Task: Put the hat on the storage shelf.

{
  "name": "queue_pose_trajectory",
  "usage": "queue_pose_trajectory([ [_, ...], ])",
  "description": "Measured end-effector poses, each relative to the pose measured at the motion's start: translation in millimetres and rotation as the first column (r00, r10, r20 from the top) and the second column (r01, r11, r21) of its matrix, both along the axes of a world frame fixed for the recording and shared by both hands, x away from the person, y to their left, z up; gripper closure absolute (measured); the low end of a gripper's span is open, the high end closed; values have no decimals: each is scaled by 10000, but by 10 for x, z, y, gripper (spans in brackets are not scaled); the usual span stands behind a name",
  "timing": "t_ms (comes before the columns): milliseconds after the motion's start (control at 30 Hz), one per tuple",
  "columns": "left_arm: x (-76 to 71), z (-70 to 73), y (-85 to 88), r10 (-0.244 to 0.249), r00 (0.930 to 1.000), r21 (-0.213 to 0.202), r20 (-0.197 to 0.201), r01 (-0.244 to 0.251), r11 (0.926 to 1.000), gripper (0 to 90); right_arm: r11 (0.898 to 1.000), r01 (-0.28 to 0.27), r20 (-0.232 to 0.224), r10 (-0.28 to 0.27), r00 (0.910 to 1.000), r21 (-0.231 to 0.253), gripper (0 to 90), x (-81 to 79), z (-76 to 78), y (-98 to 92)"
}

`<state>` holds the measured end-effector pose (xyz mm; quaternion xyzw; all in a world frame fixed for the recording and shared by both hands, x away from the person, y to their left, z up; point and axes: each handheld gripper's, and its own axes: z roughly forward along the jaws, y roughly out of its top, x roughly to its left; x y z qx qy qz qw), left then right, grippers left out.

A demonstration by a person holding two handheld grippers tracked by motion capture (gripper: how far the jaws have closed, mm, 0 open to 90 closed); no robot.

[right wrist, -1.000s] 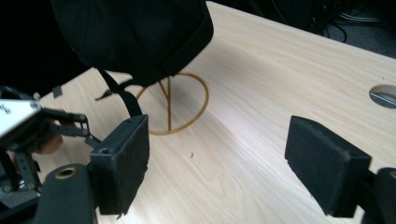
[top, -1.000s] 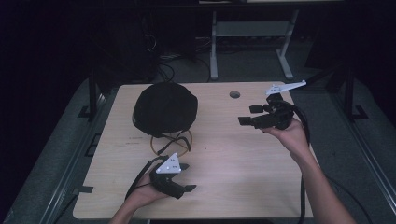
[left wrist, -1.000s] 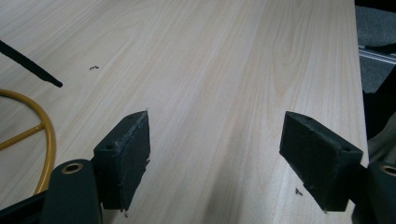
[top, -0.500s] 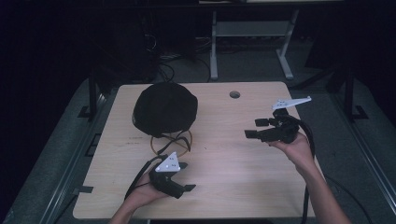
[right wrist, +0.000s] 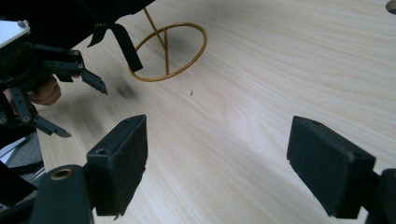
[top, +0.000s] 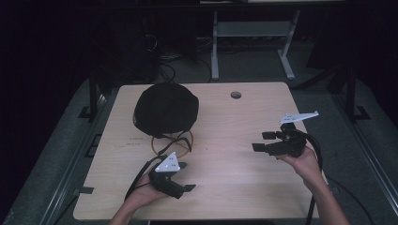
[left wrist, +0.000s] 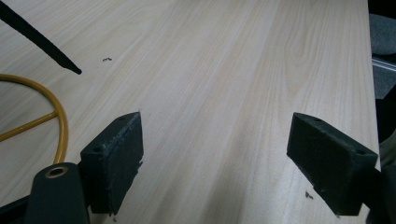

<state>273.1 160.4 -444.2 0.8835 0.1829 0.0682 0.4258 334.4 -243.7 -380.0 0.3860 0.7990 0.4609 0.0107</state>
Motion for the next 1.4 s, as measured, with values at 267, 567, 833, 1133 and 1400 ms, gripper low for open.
queue_pose_trajectory([
  [267, 0, 3, 2, 11, 10000, 0, 17, -11, 10000, 183, 10000, 65, -149, -66, 9999, -70, 200, -94, -113, -71],
  [567, 15, 10, 29, 24, 10000, 15, -22, -24, 10000, 182, 9996, 111, -313, -120, 9994, -269, 199, -208, -282, -122],
  [833, 24, 11, 43, 83, 10000, -29, -55, -84, 10000, 182, 9992, 311, -504, -324, 9982, -265, 202, -282, -391, -217],
  [1133, 19, 8, 37, 93, 9999, -83, -86, -94, 9999, 182, 9986, 512, -627, -519, 9967, -129, 202, -398, -514, -325],
  [1400, 19, 16, 20, 40, 10000, -108, -52, -40, 9999, 182, 9980, 626, -465, -630, 9969, -90, 195, -507, -568, -362],
])
